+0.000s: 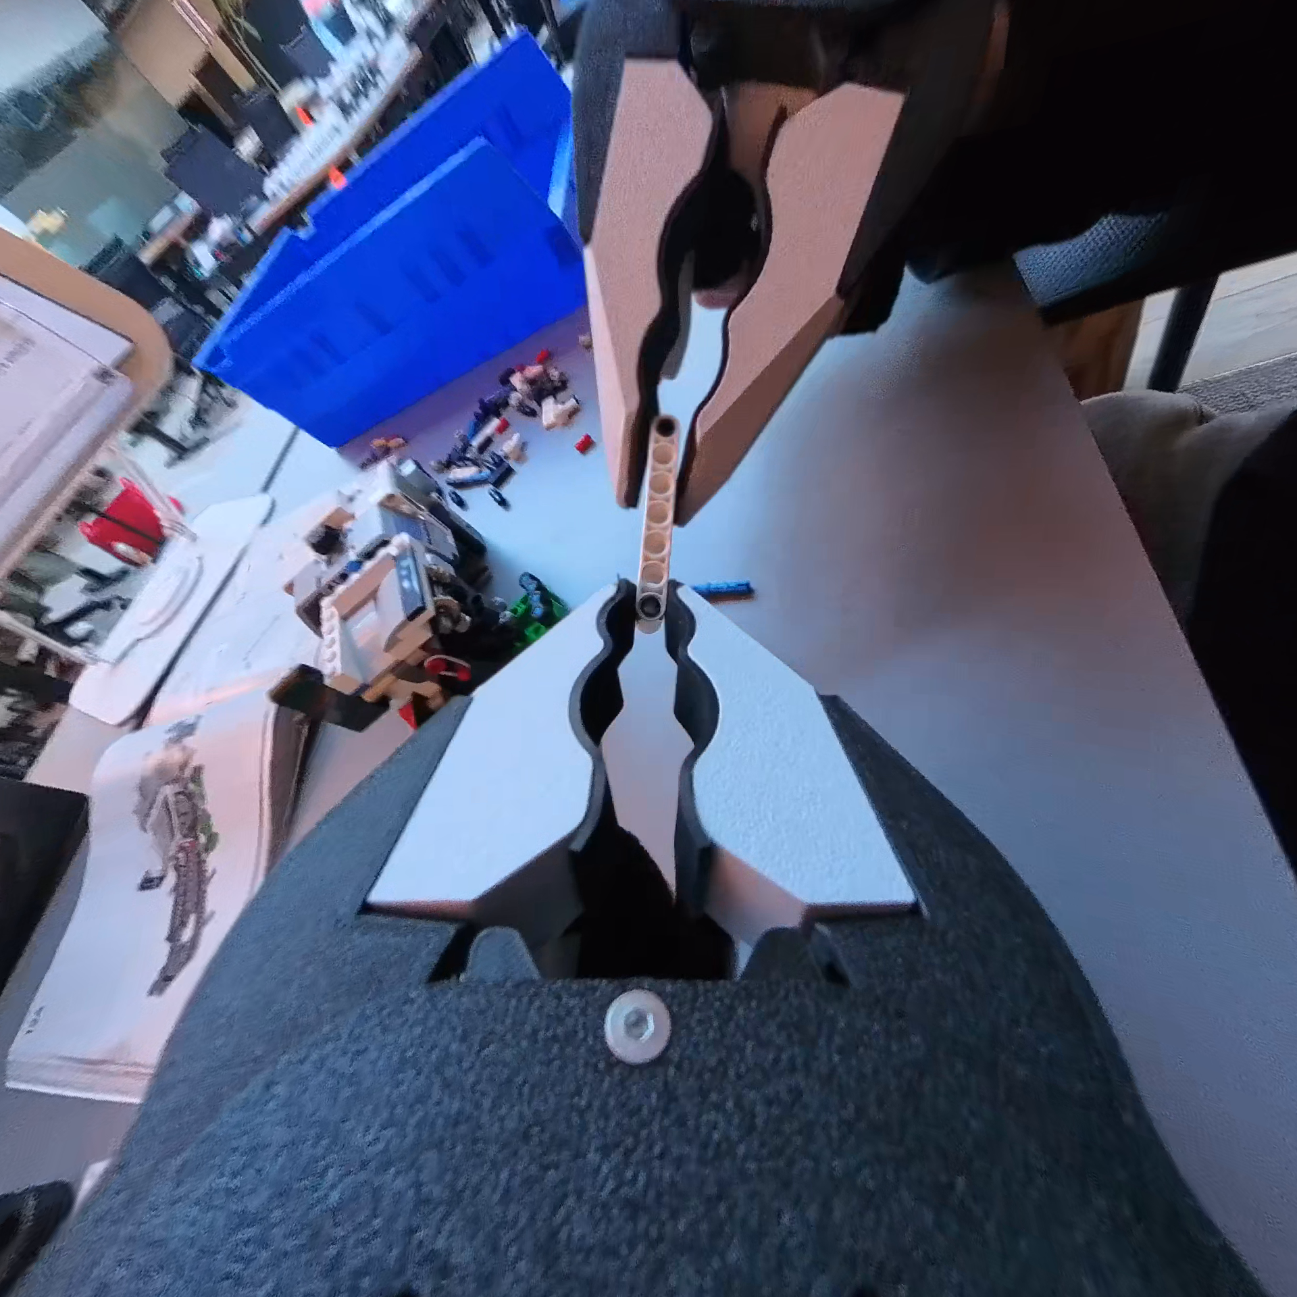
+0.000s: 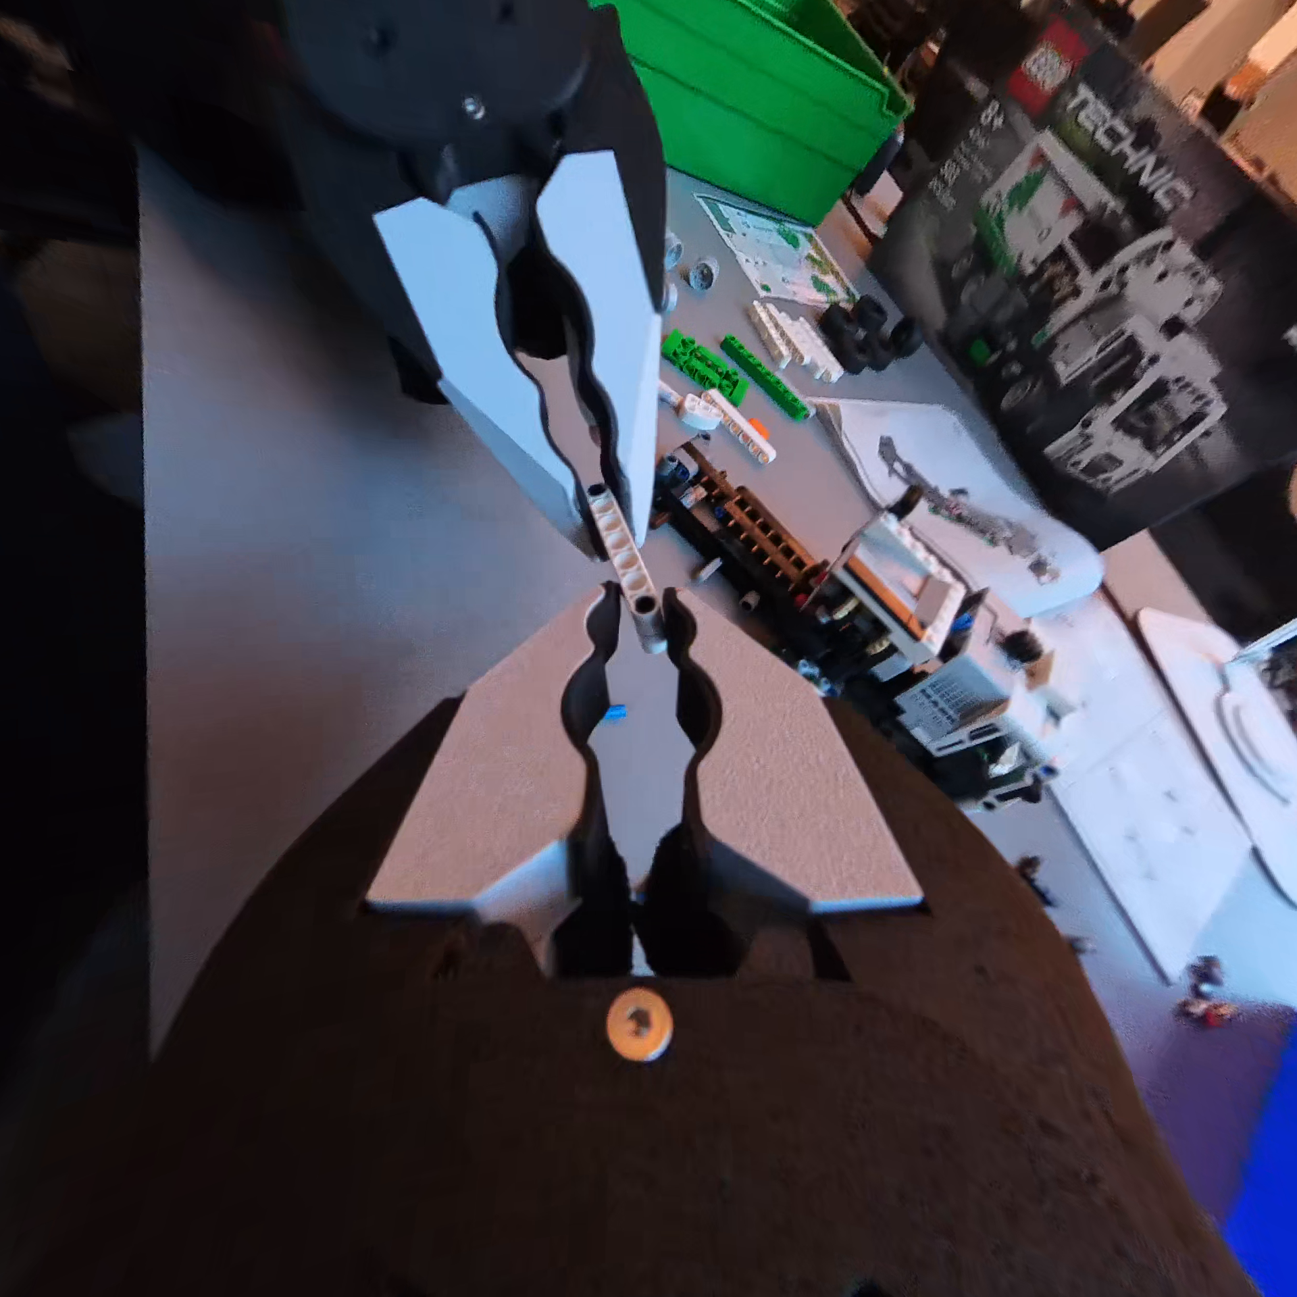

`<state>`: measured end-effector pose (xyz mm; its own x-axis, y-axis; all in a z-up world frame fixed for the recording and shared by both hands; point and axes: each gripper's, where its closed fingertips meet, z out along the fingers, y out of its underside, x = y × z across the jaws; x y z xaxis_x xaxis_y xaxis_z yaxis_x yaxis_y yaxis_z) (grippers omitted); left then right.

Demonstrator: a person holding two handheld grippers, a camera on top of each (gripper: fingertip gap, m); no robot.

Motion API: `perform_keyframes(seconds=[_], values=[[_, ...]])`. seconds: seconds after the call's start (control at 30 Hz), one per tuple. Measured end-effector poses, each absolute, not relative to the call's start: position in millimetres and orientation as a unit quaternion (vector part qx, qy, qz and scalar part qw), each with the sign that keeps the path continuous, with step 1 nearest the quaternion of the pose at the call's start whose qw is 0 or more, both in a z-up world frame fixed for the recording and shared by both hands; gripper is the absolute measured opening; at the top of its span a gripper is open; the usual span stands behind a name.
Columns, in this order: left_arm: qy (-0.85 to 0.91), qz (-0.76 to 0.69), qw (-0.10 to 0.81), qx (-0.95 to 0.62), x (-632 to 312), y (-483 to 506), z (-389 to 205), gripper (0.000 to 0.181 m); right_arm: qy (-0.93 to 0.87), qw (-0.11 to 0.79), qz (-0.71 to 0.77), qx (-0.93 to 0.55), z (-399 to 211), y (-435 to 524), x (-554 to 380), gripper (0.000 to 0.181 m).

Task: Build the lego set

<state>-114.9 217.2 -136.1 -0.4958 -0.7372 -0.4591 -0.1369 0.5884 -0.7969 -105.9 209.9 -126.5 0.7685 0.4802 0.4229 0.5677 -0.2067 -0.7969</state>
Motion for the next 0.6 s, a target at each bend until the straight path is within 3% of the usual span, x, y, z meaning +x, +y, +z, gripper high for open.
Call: perform_keyframes(seconds=[0.27,0.5,0.53,0.6], values=[[0.733,-0.509,0.378,-0.245,-132.4,201.7,-100.6,0.009,-0.308,0.605,0.167,-0.715,-103.1,199.2,-128.9,0.006],[0.726,-0.533,0.353,-0.253,-134.7,199.1,-96.4,0.006,-0.283,0.612,0.212,-0.707,-103.5,203.8,-132.5,0.009],[0.726,-0.533,0.353,-0.253,-134.9,199.2,-95.2,0.006,-0.269,0.607,0.231,-0.711,-102.6,203.2,-131.8,0.011],[0.729,-0.526,0.365,-0.242,-136.3,198.5,-92.6,0.006,-0.229,0.582,0.282,-0.728,-104.9,202.2,-129.1,0.037]])
